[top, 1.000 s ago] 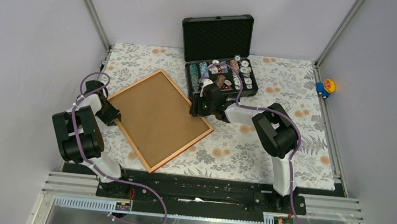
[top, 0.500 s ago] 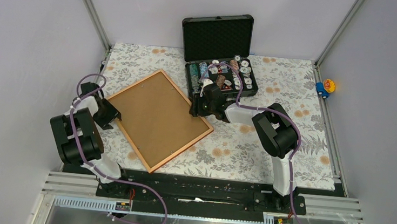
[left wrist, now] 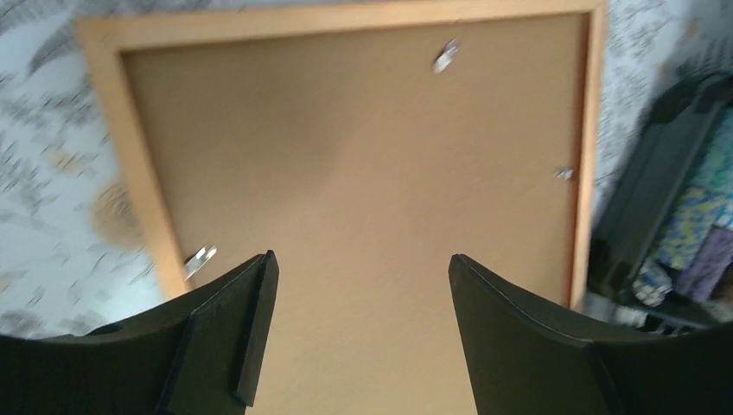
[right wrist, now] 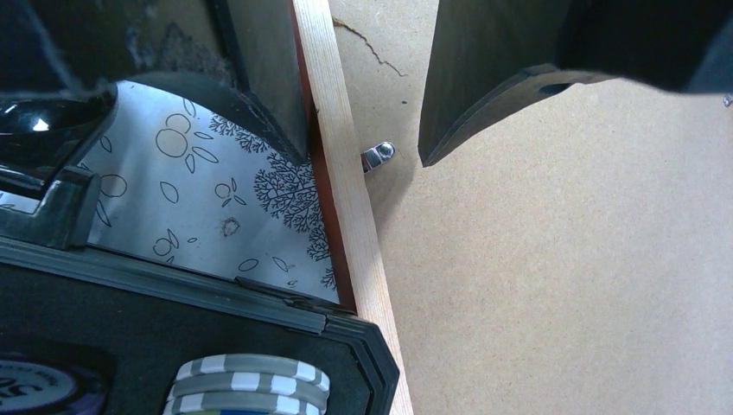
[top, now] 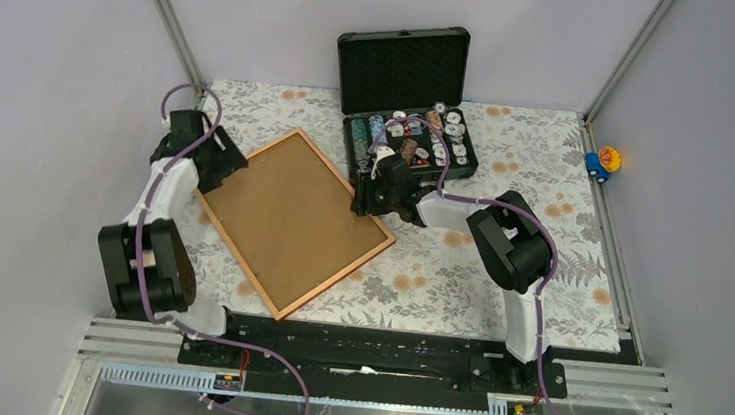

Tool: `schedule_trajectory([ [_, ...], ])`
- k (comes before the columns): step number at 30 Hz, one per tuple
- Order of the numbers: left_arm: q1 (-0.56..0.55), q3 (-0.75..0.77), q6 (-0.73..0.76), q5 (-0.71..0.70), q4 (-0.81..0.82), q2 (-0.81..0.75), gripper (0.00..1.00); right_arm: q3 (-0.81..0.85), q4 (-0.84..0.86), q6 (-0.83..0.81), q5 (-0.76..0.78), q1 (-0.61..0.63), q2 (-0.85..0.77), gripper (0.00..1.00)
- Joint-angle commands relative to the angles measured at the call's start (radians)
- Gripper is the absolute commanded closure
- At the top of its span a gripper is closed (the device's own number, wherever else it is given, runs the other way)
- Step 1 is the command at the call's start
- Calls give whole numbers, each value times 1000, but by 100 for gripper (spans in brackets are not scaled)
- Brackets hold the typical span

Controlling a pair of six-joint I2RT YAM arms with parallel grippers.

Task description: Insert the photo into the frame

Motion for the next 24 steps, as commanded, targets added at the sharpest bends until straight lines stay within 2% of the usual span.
schedule_trajectory([
  [1,-50,143,-70,3,56,141,21,6,-32,18,-41,0,24,43],
  [4,-85,247,-96,80,62,251,22,7,-32,17,-38,0,27,43],
  [7,-126,384,26,153,33,364,22,10,-33,16,-42,-1,31,43],
  [9,-142,457,132,43,11,411,23,14,-32,18,-47,-1,33,43],
  [13,-146,521,327,-29,23,474,20,12,-32,17,-47,-3,29,43],
  [16,-146,491,483,-57,86,478,19,10,-33,17,-48,-6,25,43],
  [18,-140,489,521,-59,96,492,18,6,-33,18,-48,-7,22,43],
  [21,-130,504,576,10,108,514,17,5,-32,17,-51,-8,20,43],
  [24,-130,568,614,27,66,566,16,3,-32,17,-53,-9,17,43],
])
